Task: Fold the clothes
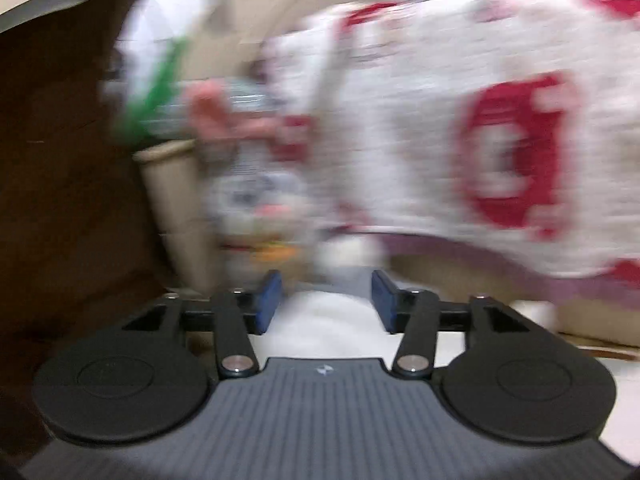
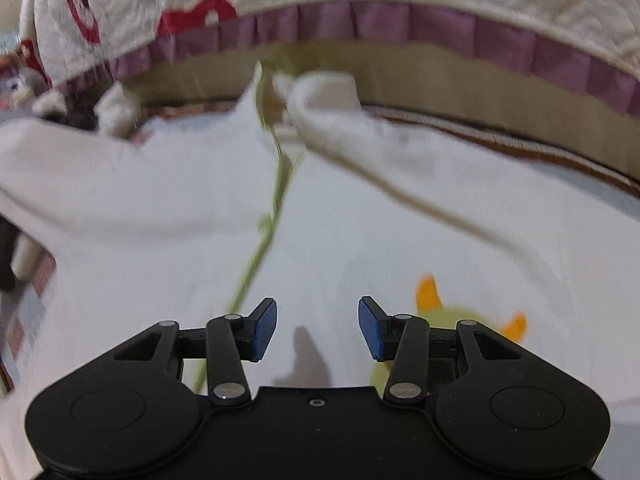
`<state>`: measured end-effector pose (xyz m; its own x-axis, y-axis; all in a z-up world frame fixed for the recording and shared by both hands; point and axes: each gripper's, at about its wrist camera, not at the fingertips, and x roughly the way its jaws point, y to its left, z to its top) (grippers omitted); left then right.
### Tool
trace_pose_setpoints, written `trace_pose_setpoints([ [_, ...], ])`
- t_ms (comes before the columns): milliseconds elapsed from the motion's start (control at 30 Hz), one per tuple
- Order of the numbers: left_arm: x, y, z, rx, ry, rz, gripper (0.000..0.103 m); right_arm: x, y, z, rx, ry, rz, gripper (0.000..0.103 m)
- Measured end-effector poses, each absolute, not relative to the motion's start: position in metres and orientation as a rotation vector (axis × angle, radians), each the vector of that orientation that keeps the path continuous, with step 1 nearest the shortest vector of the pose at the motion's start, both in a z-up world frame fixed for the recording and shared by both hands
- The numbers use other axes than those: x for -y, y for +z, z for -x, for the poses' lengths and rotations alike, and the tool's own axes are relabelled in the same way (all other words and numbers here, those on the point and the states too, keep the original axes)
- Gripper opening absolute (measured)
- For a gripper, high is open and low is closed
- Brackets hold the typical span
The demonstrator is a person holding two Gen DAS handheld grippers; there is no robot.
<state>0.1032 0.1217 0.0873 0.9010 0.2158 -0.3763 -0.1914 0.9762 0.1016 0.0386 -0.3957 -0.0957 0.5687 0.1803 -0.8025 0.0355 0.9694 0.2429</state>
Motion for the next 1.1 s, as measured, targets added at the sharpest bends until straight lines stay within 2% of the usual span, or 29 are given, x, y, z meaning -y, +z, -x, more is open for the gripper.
trace_pose_setpoints([
  [100, -0.067, 0.064, -0.09, -0.479, -0.11, 0.068, 0.051, 0.405, -0.087, -0.062, -0.915, 0.073, -0.314, 0.051],
  [200, -0.01, 0.013, -0.097, -0.627, -0.313, 0.157, 0.051, 0.414, -0.076, -0.091, -0.879, 0.049, -0.391, 0.052],
  [400, 0.079, -0.087, -0.124, -0.777, -0.342, 0.059, 0.047, 0.43, -0.057, -0.166, -0.87, -0.007, -0.523, 0.064],
  [533, 0.098, -0.127, -0.135, -0.791, -0.37, -0.028, 0.048, 0.425, -0.065, -0.212, -0.958, -0.04, -0.495, 0.064],
  [633, 0.083, -0.144, -0.147, -0.826, -0.371, 0.051, 0.048, 0.415, -0.078, -0.237, -1.004, -0.078, -0.387, 0.064],
  [833, 0.082, -0.148, -0.15, -0.804, -0.312, -0.015, 0.048, 0.418, -0.112, -0.27, -1.071, -0.128, -0.433, 0.065],
  [867, 0.082, -0.147, -0.15, -0.801, -0.319, -0.014, 0.048, 0.414, -0.118, -0.272, -1.114, -0.129, -0.403, 0.063],
  [900, 0.082, -0.147, -0.15, -0.799, -0.321, -0.019, 0.048, 0.411, -0.124, -0.274, -1.157, -0.13, -0.373, 0.052],
  [933, 0.081, -0.147, -0.15, -0.797, -0.32, -0.027, 0.048, 0.407, -0.126, -0.274, -1.168, -0.128, -0.335, 0.034],
  [967, 0.081, -0.148, -0.15, -0.797, -0.317, -0.028, 0.048, 0.403, -0.119, -0.27, -1.121, -0.117, -0.279, 0.007],
  [1100, 0.077, -0.15, -0.153, -0.798, -0.299, -0.014, 0.048, 0.389, -0.086, -0.254, -0.924, -0.101, -0.044, 0.005],
])
